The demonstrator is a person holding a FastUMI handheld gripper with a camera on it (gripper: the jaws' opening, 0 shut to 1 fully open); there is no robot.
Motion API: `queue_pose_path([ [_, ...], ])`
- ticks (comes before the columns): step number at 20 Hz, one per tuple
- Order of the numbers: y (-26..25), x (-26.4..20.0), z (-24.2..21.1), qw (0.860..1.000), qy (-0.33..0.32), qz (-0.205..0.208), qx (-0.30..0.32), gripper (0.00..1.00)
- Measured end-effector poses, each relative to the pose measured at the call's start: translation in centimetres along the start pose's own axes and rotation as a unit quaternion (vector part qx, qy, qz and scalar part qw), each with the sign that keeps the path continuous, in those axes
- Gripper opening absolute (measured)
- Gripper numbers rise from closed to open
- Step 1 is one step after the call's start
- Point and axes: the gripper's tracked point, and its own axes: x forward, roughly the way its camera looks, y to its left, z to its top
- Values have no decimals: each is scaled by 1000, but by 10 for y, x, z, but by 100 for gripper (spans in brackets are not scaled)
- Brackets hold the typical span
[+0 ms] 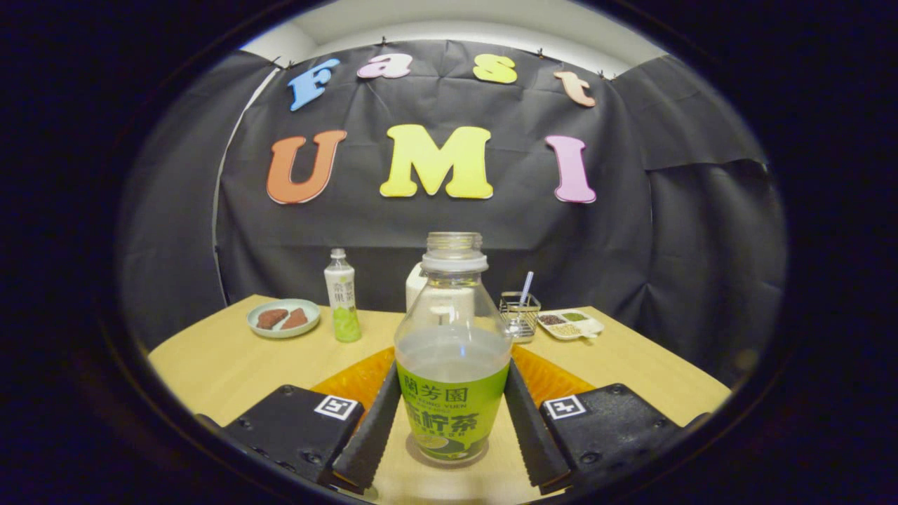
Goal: Take the bottle from table, then pour the juice into the cup, finally place the bottle on the coaster
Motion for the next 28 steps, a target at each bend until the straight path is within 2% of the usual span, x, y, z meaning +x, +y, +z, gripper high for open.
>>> queue_pose_path([
  [4, 0, 21, -17, 1000, 5, 10, -7, 82],
  [8, -3, 32, -31, 1000, 0, 15, 19, 82],
  [12, 2, 31, -44, 1000, -2, 15, -8, 82],
  [20, -5, 27, -50, 1000, 6, 15, 7, 82],
  [22, -6, 23, -47, 1000, 6, 15, 0, 84],
  [24, -7, 16, -41, 1000, 1, 17, 0, 97],
  [25, -10, 13, -36, 1000, -5, 14, -2, 100],
  [28, -10, -5, -27, 999, -11, 30, 14, 100],
])
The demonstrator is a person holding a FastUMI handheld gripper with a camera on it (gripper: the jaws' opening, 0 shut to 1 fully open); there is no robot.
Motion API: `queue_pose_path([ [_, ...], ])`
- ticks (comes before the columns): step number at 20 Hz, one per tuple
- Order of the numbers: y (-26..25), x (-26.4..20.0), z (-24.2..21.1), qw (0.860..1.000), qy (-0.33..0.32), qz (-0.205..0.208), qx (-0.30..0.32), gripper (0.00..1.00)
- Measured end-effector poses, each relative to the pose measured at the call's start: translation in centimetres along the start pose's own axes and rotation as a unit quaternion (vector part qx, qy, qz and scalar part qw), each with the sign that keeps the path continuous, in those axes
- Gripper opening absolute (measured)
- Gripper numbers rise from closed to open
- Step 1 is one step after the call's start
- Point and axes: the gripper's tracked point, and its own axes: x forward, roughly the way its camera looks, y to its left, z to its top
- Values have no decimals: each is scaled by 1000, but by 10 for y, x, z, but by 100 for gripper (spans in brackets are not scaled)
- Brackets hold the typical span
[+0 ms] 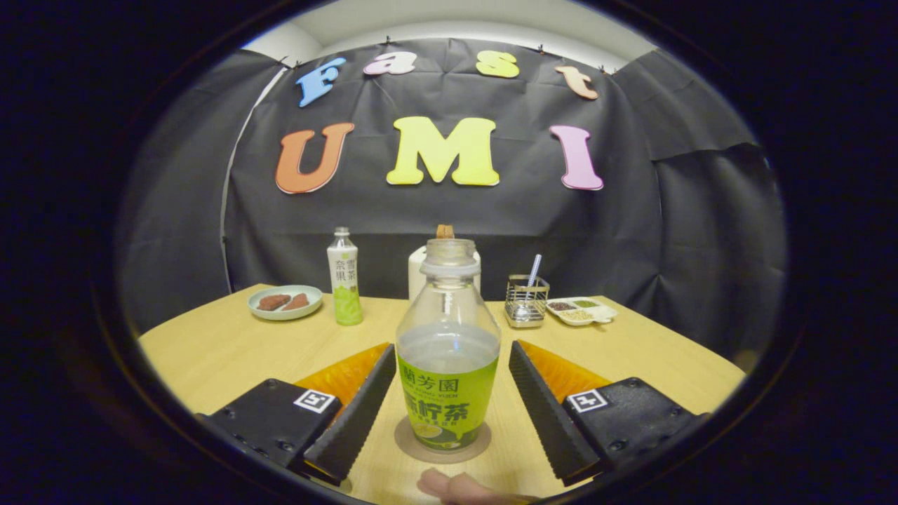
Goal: Take the bottle from table, then pour the juice into the cup, finally place the bottle on the coaster
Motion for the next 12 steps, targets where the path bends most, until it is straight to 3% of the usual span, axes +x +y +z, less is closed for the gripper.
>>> queue_pose_path([
  [5, -10, -47, 16, 1000, -3, 4, -5, 100],
  [12, -26, -144, 74, 999, -35, 11, -13, 100],
])
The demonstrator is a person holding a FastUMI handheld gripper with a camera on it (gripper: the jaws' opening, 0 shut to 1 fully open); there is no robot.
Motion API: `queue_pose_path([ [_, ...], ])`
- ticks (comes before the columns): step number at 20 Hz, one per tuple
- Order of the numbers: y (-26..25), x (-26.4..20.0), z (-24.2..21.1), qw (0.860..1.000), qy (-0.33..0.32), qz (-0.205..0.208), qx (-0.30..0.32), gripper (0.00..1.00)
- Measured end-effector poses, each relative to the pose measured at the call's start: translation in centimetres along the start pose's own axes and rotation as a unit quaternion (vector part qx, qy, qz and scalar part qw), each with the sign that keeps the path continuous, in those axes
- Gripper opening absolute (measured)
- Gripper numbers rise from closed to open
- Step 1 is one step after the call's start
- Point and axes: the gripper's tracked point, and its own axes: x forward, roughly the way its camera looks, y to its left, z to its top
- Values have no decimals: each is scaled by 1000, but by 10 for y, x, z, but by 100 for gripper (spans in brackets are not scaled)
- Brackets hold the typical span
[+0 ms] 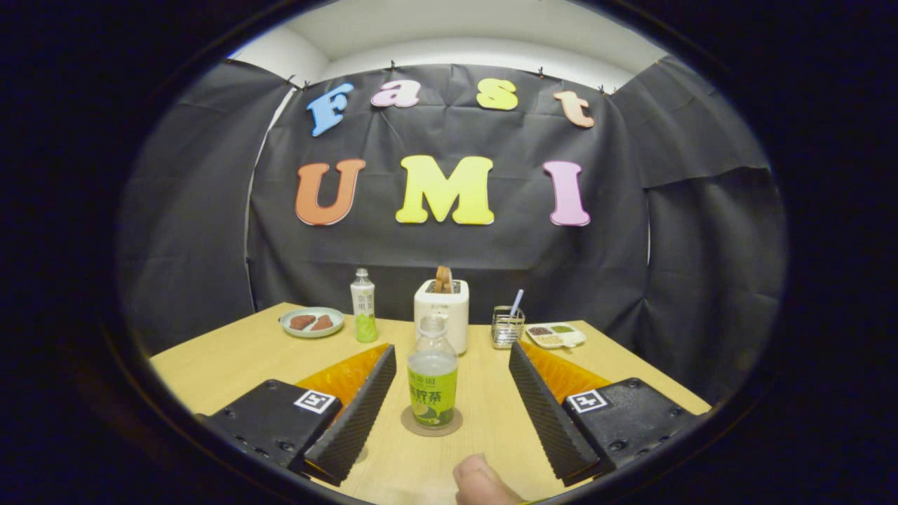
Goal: Take the bottle from table, then pour the juice into the cup, finally place the bottle on the coaster
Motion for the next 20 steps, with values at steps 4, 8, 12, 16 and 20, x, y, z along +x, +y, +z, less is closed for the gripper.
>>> queue_pose_path([
  [4, -20, -64, 33, 999, -10, -29, -14, 100],
  [8, -40, -132, 62, 996, -60, -37, -53, 100],
  [12, -63, -194, 53, 997, -72, -26, -25, 100],
  [16, -90, -244, 28, 998, -58, -7, -5, 100],
  [20, -121, -272, -4, 999, -28, -7, 26, 100],
])
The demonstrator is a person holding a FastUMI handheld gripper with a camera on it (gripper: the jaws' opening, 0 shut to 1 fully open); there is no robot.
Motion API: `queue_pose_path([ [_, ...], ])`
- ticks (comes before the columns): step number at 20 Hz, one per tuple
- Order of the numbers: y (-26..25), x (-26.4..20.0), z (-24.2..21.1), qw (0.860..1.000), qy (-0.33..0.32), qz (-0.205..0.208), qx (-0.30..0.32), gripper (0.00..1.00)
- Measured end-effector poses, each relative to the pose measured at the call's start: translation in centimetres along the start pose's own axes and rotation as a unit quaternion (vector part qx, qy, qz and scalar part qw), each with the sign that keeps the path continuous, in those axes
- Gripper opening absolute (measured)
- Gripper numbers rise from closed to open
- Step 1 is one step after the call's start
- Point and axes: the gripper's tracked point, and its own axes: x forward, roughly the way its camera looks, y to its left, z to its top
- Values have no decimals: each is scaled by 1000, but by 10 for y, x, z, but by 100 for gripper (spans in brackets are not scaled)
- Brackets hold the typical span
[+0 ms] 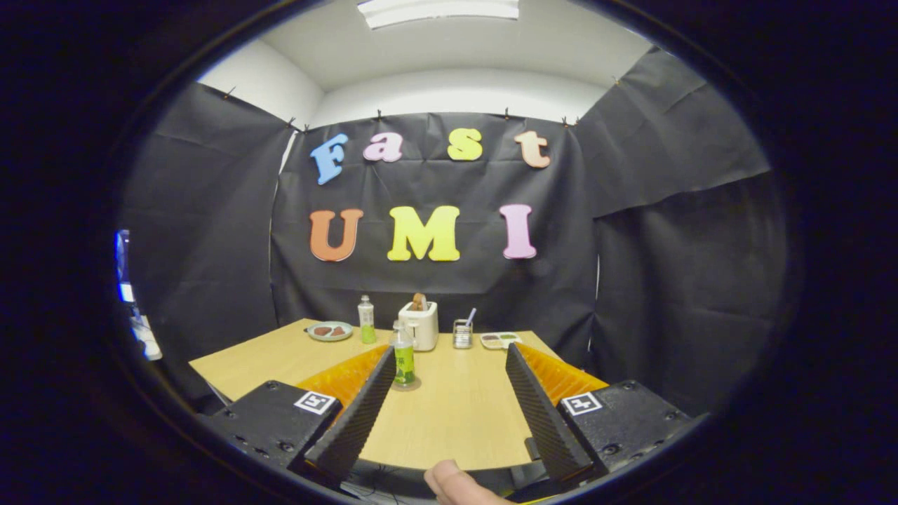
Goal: Take the bottle from table, then pour the juice into the cup, finally place the bottle on the coaster
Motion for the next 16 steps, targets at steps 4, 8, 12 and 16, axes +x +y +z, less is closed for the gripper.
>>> queue_pose_path([
  [4, -18, -8, -30, 1000, 16, -21, 16, 100],
  [8, 9, -8, -47, 1000, 28, 10, 10, 100],
  [12, 27, -6, -53, 1000, 18, 23, -4, 100],
  [16, 22, -8, -51, 1000, 15, 13, 5, 100],
])
